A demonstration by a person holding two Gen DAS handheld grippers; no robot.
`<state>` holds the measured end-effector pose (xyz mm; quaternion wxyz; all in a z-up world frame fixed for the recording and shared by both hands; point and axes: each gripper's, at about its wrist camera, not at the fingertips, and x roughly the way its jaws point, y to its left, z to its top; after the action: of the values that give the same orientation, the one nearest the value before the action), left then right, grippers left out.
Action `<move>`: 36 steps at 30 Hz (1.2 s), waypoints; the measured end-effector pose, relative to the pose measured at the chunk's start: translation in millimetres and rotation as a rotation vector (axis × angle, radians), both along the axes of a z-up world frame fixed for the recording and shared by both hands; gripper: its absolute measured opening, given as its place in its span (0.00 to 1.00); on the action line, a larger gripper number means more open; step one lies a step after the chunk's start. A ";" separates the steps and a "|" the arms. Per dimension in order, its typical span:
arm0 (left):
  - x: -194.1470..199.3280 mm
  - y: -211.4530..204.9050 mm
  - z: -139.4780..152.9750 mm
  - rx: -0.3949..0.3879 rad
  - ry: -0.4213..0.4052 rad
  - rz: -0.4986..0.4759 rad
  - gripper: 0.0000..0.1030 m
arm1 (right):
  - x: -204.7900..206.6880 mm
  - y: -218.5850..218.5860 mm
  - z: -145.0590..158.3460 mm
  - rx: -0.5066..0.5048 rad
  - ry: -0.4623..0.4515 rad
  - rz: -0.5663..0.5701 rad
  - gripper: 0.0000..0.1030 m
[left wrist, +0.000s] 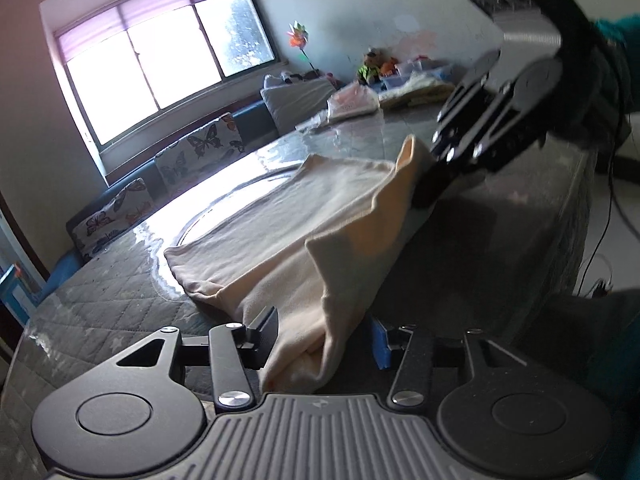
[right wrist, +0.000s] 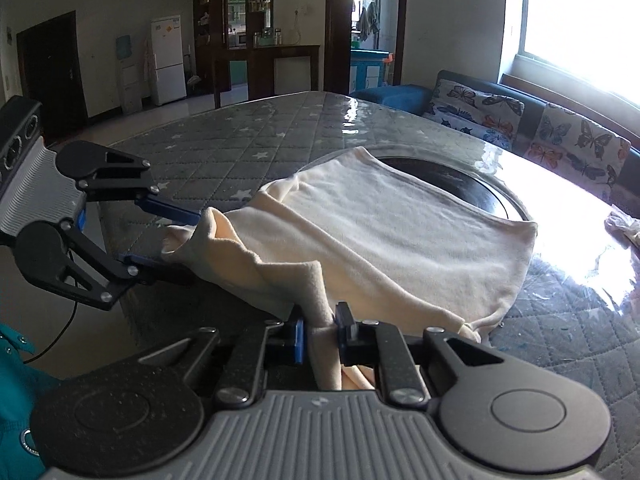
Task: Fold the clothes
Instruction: 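Grasp the shirt hem with both grippers and lift it toward the collar, then carry the held hem over the shirt body toward the collar with both grippers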
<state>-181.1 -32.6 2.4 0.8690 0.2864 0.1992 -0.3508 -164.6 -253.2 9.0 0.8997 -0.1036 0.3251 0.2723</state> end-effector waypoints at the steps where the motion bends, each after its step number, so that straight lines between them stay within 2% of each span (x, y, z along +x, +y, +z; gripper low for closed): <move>1: 1.4 -0.2 -1.4 0.014 -0.004 -0.005 0.27 | -0.1 0.4 0.0 0.000 -0.004 -0.005 0.12; 2: 2.1 -0.2 -2.0 0.023 -0.008 -0.013 0.20 | -1.5 1.9 -0.9 -0.003 -0.016 -0.009 0.12; 4: 1.9 0.0 -0.7 0.023 -0.017 -0.020 0.12 | -4.2 3.4 -2.0 -0.006 -0.031 -0.015 0.10; 7: 0.8 1.7 4.2 0.008 -0.022 -0.015 0.08 | -11.0 4.2 -1.5 -0.003 -0.058 -0.023 0.10; 15: -17.6 16.0 29.6 -0.054 -0.031 -0.013 0.06 | -37.4 4.6 18.7 0.013 -0.131 0.000 0.09; 25: -65.8 38.6 59.2 -0.083 0.026 -0.049 0.06 | -95.7 13.1 47.4 -0.007 -0.092 0.113 0.09; 32: -37.6 24.7 66.2 -0.113 -0.016 -0.004 0.06 | -78.5 7.7 58.6 -0.007 -0.111 0.082 0.09; 36: -6.1 16.5 67.0 -0.121 -0.027 0.018 0.06 | -42.2 0.0 62.6 -0.002 -0.112 0.056 0.09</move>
<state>-187.3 -16.1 69.4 0.8905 0.2361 0.1683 -0.3506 -206.8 -253.2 71.5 0.9084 -0.1286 0.2716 0.2908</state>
